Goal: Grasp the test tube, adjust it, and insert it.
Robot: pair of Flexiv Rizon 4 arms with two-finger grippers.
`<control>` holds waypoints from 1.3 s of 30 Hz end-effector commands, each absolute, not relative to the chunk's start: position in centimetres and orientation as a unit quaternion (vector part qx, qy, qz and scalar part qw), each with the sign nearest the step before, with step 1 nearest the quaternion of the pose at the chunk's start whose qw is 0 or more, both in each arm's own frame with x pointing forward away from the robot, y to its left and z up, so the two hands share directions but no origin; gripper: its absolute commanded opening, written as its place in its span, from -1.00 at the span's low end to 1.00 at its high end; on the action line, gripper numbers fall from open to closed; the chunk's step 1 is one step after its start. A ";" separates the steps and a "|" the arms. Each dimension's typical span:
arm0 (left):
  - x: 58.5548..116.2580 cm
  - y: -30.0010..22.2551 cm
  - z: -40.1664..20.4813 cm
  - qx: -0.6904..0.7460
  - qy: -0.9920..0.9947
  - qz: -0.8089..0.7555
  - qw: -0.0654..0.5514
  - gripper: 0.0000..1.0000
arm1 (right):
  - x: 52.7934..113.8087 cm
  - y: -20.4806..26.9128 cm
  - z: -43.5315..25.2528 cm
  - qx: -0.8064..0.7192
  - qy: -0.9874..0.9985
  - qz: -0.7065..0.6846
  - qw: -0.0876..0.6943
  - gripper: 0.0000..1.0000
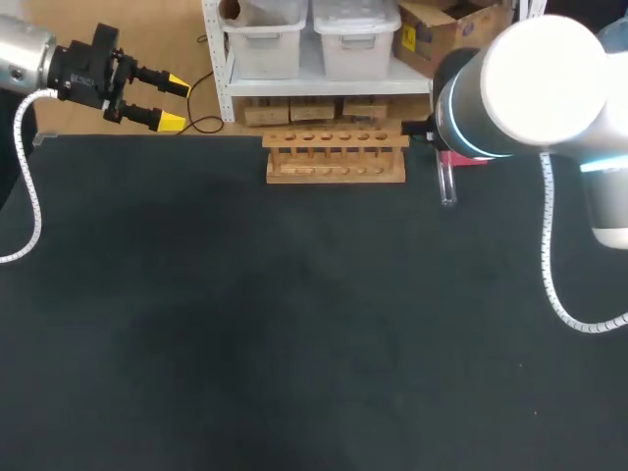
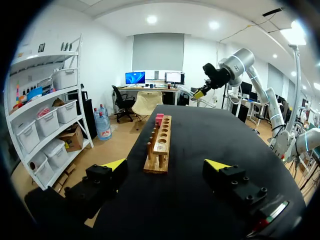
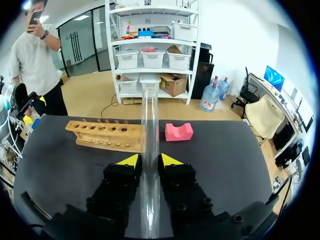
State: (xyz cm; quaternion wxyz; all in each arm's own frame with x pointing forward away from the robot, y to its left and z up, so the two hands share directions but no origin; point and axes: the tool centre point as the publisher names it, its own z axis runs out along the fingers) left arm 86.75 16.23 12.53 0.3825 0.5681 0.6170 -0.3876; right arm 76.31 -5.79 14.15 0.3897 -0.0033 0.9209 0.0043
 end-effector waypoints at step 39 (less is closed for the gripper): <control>86.9 16.2 12.5 0.569 0.616 -0.388 0.382 1.00 | 82.6 2.7 7.5 -0.031 0.925 0.033 0.376 -1.00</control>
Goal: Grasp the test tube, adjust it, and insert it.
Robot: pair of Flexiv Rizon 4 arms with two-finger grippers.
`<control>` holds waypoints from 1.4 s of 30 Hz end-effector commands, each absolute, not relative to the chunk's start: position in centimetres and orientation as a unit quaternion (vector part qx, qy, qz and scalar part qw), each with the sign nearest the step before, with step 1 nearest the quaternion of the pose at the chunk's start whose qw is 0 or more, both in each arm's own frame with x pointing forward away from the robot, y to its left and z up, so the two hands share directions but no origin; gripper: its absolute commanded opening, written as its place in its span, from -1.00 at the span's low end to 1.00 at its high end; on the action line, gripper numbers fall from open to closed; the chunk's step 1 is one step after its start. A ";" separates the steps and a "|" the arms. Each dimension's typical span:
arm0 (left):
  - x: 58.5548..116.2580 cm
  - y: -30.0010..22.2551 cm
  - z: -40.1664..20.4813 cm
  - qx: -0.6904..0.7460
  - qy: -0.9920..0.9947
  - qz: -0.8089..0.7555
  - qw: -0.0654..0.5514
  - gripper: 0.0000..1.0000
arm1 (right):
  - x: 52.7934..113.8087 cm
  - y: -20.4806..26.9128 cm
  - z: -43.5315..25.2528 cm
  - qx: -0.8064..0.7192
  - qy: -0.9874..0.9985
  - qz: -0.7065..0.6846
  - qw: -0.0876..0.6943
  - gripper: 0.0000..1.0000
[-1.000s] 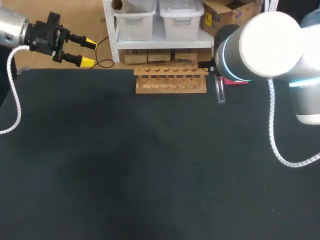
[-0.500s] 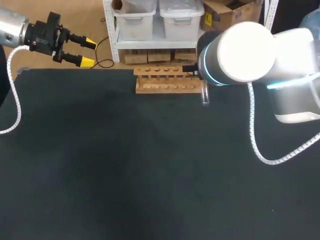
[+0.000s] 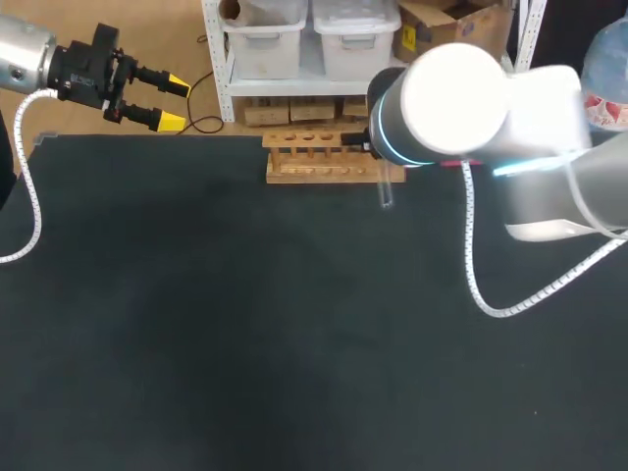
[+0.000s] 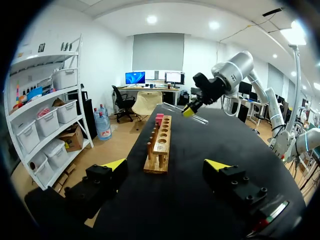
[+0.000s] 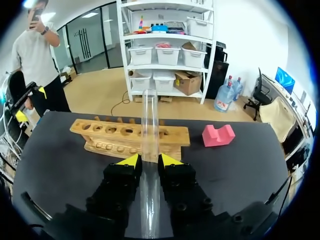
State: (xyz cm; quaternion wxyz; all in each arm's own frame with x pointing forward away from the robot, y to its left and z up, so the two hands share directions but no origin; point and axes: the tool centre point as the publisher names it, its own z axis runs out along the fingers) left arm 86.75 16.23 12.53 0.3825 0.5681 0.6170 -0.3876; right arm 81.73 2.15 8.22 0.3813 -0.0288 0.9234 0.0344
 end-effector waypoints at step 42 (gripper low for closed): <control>86.9 16.2 12.5 0.569 0.616 -0.388 0.382 1.00 | 83.2 2.9 3.6 -0.047 0.947 0.003 0.318 -1.00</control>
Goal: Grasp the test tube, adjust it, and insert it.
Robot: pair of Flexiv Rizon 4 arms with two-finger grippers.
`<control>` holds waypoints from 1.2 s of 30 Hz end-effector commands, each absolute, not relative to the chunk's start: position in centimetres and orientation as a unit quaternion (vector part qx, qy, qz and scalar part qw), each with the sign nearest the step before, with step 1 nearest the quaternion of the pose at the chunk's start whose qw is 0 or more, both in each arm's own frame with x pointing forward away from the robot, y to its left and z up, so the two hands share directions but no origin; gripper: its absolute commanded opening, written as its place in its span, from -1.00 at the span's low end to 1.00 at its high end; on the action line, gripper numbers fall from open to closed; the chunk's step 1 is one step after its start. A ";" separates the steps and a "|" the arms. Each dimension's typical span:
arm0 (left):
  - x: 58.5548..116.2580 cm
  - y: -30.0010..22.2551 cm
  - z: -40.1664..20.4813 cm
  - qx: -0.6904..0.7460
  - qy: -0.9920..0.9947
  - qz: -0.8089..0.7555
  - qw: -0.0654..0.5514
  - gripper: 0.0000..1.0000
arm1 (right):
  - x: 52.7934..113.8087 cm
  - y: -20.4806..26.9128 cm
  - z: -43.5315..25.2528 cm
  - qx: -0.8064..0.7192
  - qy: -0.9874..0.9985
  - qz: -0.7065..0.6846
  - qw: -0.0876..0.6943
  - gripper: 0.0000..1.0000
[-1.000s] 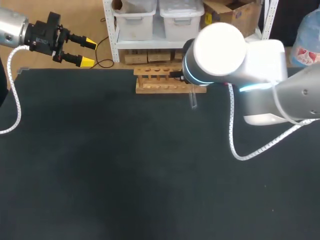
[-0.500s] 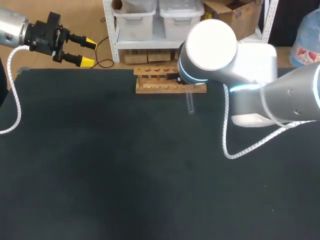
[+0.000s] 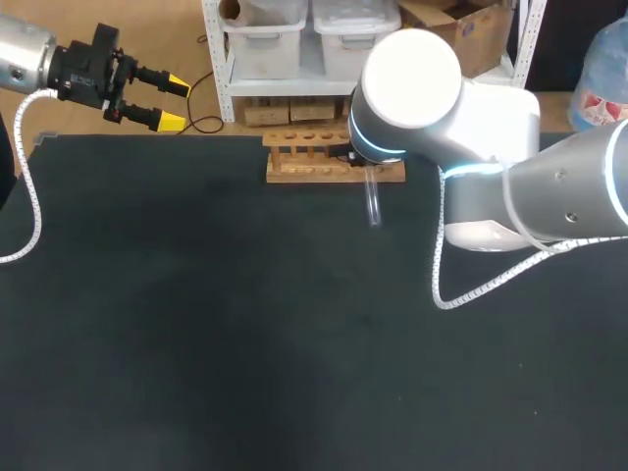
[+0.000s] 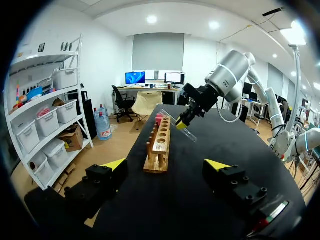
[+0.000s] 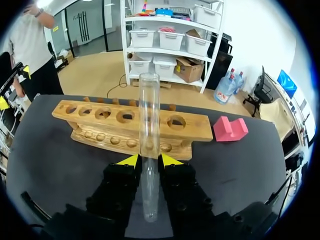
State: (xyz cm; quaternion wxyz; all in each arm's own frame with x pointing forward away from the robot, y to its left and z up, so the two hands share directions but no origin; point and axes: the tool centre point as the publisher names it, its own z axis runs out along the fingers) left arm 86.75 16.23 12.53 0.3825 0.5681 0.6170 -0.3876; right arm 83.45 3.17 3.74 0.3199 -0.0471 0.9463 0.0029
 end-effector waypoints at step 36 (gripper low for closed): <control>86.9 16.2 12.5 0.569 0.616 -0.388 0.382 1.00 | 78.2 -4.2 14.5 0.024 0.902 -0.008 0.430 -1.00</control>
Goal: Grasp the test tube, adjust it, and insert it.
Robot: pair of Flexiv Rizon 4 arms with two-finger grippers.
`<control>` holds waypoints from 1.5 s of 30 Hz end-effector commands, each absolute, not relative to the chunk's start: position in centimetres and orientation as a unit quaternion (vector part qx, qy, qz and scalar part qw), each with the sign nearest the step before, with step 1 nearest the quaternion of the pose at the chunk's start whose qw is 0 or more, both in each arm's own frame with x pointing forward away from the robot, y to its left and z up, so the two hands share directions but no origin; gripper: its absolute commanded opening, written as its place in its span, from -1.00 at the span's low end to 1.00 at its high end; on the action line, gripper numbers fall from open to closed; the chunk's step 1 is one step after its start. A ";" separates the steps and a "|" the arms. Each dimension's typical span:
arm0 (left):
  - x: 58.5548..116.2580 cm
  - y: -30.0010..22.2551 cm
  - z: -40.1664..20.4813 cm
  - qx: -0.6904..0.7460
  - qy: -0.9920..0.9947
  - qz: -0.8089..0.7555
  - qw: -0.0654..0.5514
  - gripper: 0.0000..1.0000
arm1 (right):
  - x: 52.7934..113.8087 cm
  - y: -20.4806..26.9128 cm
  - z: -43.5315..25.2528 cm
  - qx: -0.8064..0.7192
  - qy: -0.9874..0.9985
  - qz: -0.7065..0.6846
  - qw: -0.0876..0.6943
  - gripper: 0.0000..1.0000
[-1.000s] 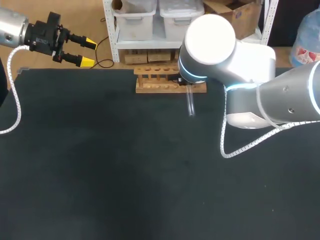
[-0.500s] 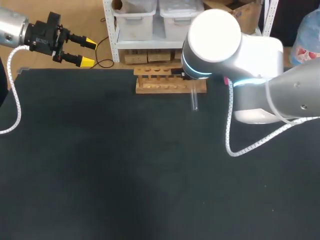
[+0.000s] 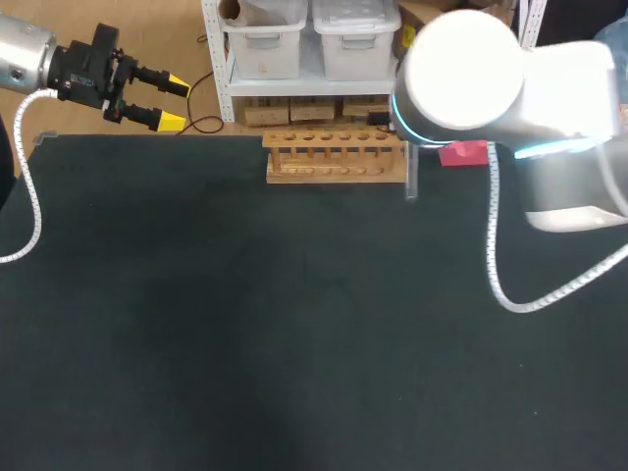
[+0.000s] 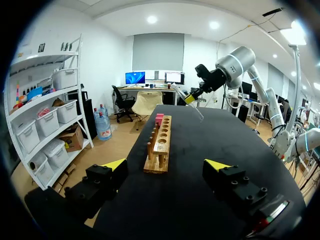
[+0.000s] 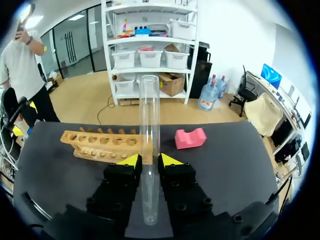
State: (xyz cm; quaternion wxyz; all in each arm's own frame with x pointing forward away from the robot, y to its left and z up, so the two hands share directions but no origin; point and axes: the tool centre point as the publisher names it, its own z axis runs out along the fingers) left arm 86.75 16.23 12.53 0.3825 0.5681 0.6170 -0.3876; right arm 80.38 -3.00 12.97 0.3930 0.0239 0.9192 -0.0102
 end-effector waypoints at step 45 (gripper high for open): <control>86.9 16.2 12.5 0.569 0.616 -0.388 0.382 1.00 | 77.4 -8.9 17.5 0.047 0.897 -0.018 0.440 -1.00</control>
